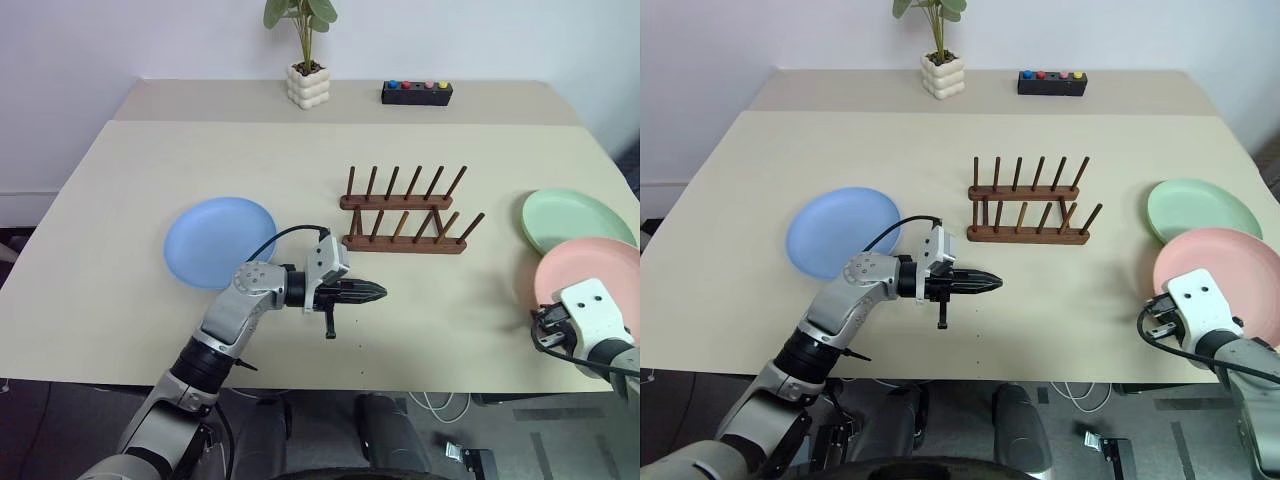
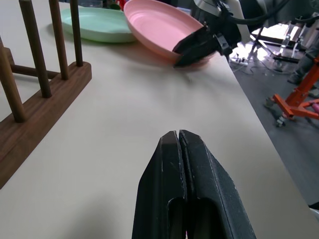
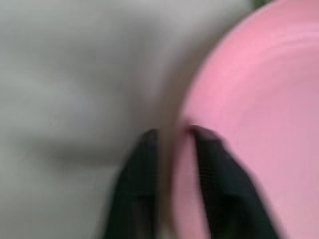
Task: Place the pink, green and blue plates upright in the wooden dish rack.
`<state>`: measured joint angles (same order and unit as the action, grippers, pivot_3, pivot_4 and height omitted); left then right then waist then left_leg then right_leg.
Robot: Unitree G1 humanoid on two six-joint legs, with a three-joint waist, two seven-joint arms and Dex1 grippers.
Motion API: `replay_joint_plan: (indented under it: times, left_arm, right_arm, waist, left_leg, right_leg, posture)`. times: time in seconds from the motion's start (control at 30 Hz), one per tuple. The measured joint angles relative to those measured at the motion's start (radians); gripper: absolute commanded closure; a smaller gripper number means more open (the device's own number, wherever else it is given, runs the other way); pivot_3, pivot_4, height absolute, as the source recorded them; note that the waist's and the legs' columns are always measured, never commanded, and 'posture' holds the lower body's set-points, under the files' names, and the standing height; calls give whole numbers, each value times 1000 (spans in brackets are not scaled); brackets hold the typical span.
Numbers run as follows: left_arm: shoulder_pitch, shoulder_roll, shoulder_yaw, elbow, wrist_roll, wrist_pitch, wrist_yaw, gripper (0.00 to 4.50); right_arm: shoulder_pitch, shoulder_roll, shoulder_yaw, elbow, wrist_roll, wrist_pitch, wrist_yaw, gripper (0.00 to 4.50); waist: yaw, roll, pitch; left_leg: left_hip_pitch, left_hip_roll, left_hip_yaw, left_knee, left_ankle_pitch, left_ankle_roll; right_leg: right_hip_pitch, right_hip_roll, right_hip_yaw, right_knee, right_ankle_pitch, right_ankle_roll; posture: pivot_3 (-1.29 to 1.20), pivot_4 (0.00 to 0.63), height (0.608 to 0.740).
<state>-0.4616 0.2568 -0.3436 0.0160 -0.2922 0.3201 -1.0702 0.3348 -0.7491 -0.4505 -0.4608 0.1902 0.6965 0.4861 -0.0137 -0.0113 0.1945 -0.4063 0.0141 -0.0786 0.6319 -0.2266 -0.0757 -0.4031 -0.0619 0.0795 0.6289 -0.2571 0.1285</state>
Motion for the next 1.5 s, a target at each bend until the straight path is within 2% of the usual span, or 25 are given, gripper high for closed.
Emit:
replay_joint_plan:
  times: [0.23, 0.43, 0.67, 0.73, 0.8, 0.87, 1.03, 1.2, 1.37, 1.5]
  left_arm:
    - [8, -2, 0, -14, 0, 0, 6, 4500]
    - [6, -11, 0, -10, 1, -6, 8, 4500]
    - [-3, -16, 4, 1, 6, -25, 29, 4500]
    - [0, -9, 9, 4, 7, -27, 33, 4500]
    - [1, -1, 16, 8, 11, -28, 48, 4500]
    - [9, -1, 20, -3, 14, -29, 69, 4500]
    - [46, 22, 40, -54, 18, -22, 116, 4500]
    - [101, 51, 82, -113, 17, 2, 166, 4500]
    - [114, 57, 86, -150, 16, 18, 190, 4500]
    - [118, 62, 88, -162, 9, 25, 198, 4500]
  right_arm:
    - [4, -42, -12, -3, -51, -7, 12, 4454]
    - [-39, -133, -94, -79, -42, -10, 96, 4454]
    - [-374, -164, -123, -119, 30, -140, 120, 4454]
    - [-431, -157, -94, -90, 38, -154, 120, 4454]
    - [-554, -118, -33, -24, 72, -203, 126, 4454]
    - [-695, -74, 24, 35, 186, -202, 184, 4454]
    - [-854, -8, 36, 115, 494, -97, 275, 4454]
    - [-855, 13, -31, 262, 757, 56, 331, 4454]
    - [-855, 16, -87, 377, 886, 125, 335, 4454]
    - [-846, 16, -109, 427, 927, 148, 334, 4454]
  waist:
    - [1, 0, 0]
    - [-3, 0, 0]
    - [4, 0, 0]
    - [4, -1, 1]
    - [-7, 0, 1]
    - [-13, 1, 1]
    - [1, 0, 1]
    - [3, 0, 1]
    - [-1, 0, 1]
    - [-2, 1, 1]
  left_leg:
    - [0, 0, 0, 0, 0, 0]
    - [0, 0, 0, 0, 0, 0]
    - [-1, 0, -1, 0, 0, 0]
    - [-2, 0, -2, 0, 0, 0]
    - [-1, 0, 0, 0, 0, 0]
    - [0, 0, -1, -1, 0, 0]
    - [-2, 1, -4, -1, 0, 0]
    - [-2, 0, -4, 0, 0, 0]
    - [-1, 0, -4, 0, 0, 0]
    - [-1, 0, -4, -1, 0, 0]
  right_leg:
    - [0, 0, 0, 0, 0, 0]
    - [-1, 0, 0, 0, 0, 0]
    - [0, 0, -1, 0, 0, 0]
    - [-1, 0, -2, -1, 0, 1]
    - [-1, 0, 0, 0, 1, 0]
    - [-1, 0, 0, 2, 1, 0]
    - [-1, 1, -3, 1, 3, 3]
    - [-1, 0, -3, 1, 1, 1]
    - [-1, 0, -3, 2, 1, 0]
    - [-1, 1, -3, 2, 2, 2]
  posture:
    - [0, 150, 730]
    - [0, 150, 730]
    - [0, 150, 730]
    - [0, 150, 730]
    - [0, 150, 730]
    - [0, 150, 730]
    - [0, 150, 730]
    - [0, 150, 730]
    - [0, 150, 730]
    - [0, 150, 730]
